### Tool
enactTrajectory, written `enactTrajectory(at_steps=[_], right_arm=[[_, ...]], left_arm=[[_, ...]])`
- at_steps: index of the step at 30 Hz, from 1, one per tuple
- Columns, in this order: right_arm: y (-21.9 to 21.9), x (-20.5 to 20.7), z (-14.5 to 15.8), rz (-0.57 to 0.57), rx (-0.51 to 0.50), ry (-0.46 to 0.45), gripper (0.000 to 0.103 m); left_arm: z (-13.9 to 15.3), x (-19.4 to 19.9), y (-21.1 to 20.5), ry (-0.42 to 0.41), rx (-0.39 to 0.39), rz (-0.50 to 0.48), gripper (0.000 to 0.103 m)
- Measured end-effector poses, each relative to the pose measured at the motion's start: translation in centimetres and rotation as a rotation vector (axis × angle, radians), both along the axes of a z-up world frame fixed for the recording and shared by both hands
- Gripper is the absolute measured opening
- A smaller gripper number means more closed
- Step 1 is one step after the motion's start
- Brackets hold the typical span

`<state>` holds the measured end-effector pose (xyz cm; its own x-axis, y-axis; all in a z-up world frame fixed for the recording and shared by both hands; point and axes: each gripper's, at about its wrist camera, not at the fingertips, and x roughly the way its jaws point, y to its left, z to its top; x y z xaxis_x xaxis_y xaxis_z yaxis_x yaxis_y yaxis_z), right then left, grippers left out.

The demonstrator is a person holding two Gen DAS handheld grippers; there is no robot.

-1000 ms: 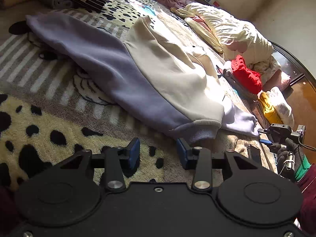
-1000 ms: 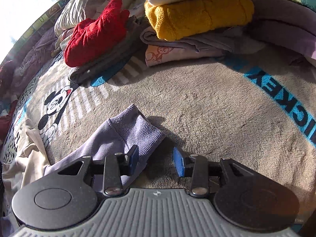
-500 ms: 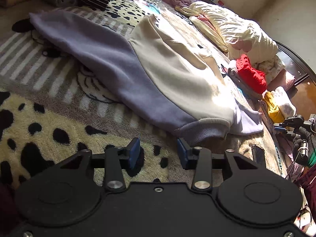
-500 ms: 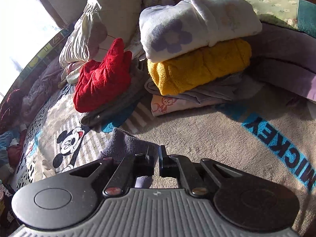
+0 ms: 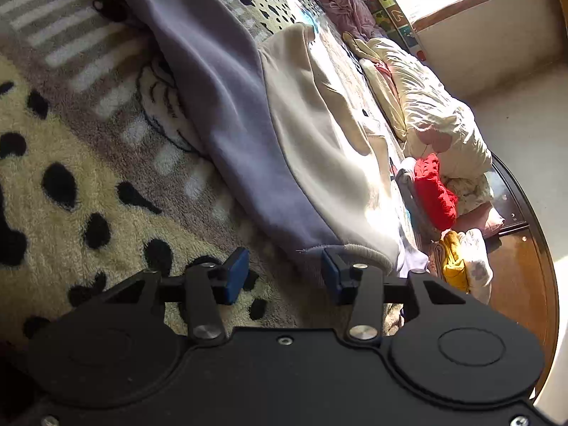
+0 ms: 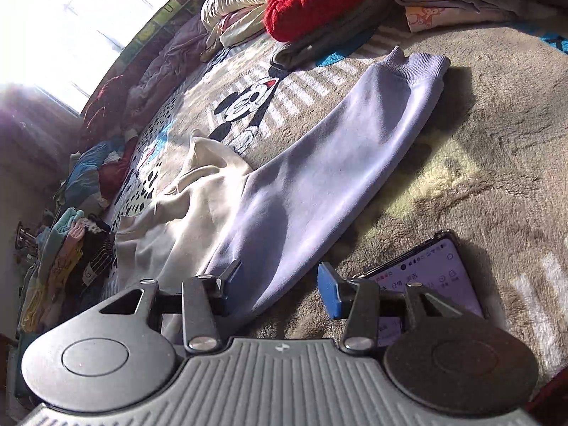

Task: Fold clothes
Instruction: 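Lay the sleeve straight along the body with the right gripper and release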

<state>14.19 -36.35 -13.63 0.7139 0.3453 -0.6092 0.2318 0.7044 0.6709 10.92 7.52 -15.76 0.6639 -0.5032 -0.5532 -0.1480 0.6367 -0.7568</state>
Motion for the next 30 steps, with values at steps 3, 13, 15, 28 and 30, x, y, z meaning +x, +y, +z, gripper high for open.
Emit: enactTrajectory(at_steps=[3,13,15,28,30], right_arm=[[1.9,-1.0,-2.0,-0.042,0.088,-0.021,0.048],[3.2,-0.1,-3.6,-0.144,0.145,-0.147,0.028],[3.2,0.8,-4.1,-0.148,0.145,-0.127,0.004],[0.2,-2.6,-0.1,-0.101,0.052,0.024,0.012],[0.3,-3.5,-1.4,-0.106,0.088,0.056,0.021]], left_arm=[[-0.7,0.0,-0.3,-0.008,-0.059,0.026,0.044],[-1.4,0.6,-0.8,-0.06,-0.116,0.055,0.042],[-1.4,0.9,-1.1,-0.057,-0.112,0.048,0.02],[-0.9,-0.7,1.0,0.076,-0.047,0.025,0.023],[-1.0,-1.5,0.9,0.064,-0.06,0.028,0.029]])
